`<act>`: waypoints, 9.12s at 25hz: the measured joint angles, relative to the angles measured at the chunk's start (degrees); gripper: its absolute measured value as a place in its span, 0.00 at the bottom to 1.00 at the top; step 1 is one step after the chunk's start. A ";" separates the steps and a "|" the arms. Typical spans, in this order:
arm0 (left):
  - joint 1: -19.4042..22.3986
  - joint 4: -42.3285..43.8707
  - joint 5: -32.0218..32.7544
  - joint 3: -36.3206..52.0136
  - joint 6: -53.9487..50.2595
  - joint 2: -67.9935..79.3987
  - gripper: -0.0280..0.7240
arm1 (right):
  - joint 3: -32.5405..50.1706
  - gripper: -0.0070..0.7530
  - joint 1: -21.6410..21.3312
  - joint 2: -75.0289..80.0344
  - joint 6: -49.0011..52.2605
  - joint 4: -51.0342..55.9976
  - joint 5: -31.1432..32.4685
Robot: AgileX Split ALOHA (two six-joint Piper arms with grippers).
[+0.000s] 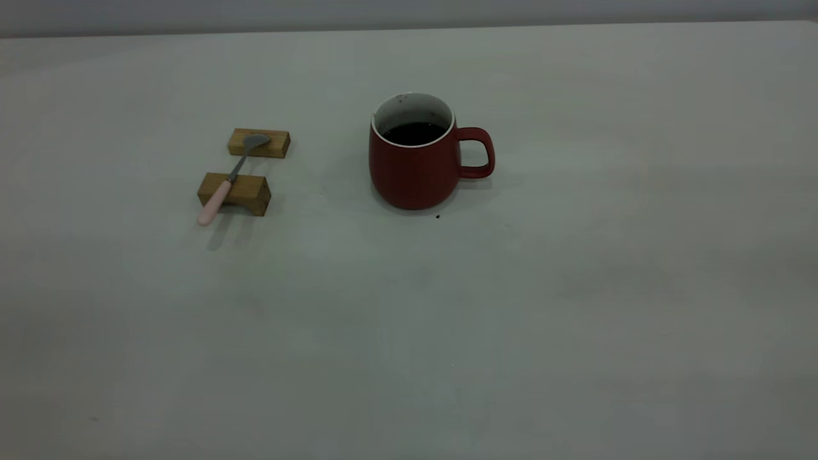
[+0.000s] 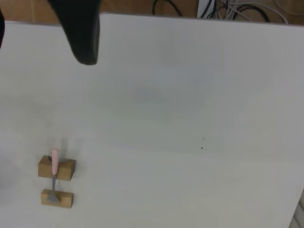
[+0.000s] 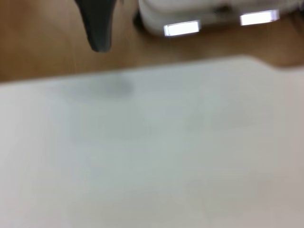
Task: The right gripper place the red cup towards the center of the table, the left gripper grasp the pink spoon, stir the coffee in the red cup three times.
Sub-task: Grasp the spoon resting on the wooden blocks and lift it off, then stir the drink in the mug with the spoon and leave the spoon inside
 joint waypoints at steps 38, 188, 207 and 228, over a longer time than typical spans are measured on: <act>0.00 0.25 0.00 0.00 0.00 0.00 0.65 | 0.00 0.73 0.00 -25.27 0.00 -0.84 1.90; -17.59 -102.55 -29.80 -62.31 -46.52 143.25 0.24 | 0.00 0.72 0.00 -25.27 0.00 -0.88 1.94; -15.27 -93.83 -23.05 -64.36 -55.48 144.81 0.24 | 0.00 0.72 0.00 -25.27 0.00 -0.88 1.94; -15.47 -89.46 -17.49 -64.36 -59.31 145.67 0.24 | 0.00 0.72 0.00 -25.27 0.00 -0.88 1.94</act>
